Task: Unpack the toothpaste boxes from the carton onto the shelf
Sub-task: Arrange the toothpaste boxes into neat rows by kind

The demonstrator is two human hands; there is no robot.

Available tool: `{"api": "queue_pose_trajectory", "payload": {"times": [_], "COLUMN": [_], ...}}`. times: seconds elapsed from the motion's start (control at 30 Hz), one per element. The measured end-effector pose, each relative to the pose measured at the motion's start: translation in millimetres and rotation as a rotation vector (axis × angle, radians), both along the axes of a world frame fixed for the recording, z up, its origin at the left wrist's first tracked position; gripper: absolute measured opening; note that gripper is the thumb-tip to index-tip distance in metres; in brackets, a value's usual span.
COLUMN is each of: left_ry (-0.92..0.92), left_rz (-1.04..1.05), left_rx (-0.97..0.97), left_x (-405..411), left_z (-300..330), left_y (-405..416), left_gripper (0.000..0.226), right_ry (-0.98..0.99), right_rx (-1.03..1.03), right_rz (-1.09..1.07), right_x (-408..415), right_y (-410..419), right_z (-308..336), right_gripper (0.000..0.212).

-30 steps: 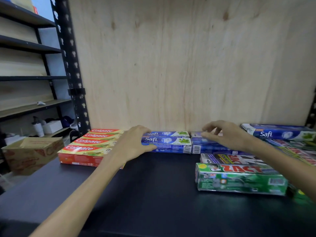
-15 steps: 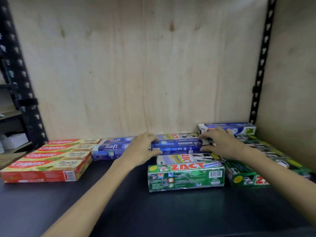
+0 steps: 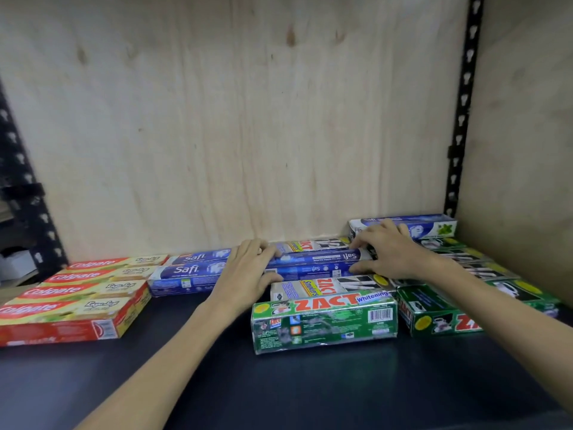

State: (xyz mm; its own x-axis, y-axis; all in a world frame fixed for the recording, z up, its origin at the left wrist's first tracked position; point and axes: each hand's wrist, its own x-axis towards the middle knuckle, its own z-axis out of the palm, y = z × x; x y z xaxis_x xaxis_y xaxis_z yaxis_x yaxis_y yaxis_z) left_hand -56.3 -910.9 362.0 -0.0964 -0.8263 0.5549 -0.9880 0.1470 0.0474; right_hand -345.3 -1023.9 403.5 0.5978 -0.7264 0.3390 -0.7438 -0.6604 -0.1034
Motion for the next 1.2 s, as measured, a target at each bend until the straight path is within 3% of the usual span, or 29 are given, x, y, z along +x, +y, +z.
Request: {"api": "queue_pose_trajectory", "payload": {"times": [0.1,0.17,0.23,0.3,0.4,0.47,0.7,1.2], "left_ry": [0.003,0.099,0.183,0.193,0.163,0.124,0.048,0.585], "left_rz": [-0.006,-0.015,-0.019,-0.027,-0.002,-0.005,0.006,-0.197], "left_rx": [-0.068,-0.165,-0.227,-0.16,-0.004,-0.02,-0.041,-0.155], "left_x": [-3.3,-9.8,-16.0,-15.5,-8.3,-5.6,-2.5,-16.1], "left_z": [0.5,7.6,13.9,13.3,4.0,3.8,3.5,29.2], "left_y": [0.9,3.4,5.0,3.0,5.3,8.0,8.2,39.2], "left_gripper": [0.024,0.004,0.013,0.009,0.039,0.048,0.048,0.031], "right_ry": [-0.084,-0.143,-0.184,-0.207,-0.25,-0.305,-0.41,-0.503], "right_rx": [-0.005,0.0,0.029,0.046,0.015,0.021,0.044,0.123], "right_rz": [0.014,0.029,0.043,0.046,0.07,0.082,0.152,0.136], "right_x": [-3.2,-4.8,-5.5,-5.3,-3.7,-2.6,-3.4,-5.3], "right_y": [-2.0,-4.0,-4.1,-4.5,-2.8,0.0,9.4,38.4], "right_z": [-5.3,-7.4,-8.4,-9.4,-10.2,-7.7,-2.0,19.7], "right_gripper": [0.048,0.044,0.04,0.036,0.031,0.024,0.018,0.029]}}
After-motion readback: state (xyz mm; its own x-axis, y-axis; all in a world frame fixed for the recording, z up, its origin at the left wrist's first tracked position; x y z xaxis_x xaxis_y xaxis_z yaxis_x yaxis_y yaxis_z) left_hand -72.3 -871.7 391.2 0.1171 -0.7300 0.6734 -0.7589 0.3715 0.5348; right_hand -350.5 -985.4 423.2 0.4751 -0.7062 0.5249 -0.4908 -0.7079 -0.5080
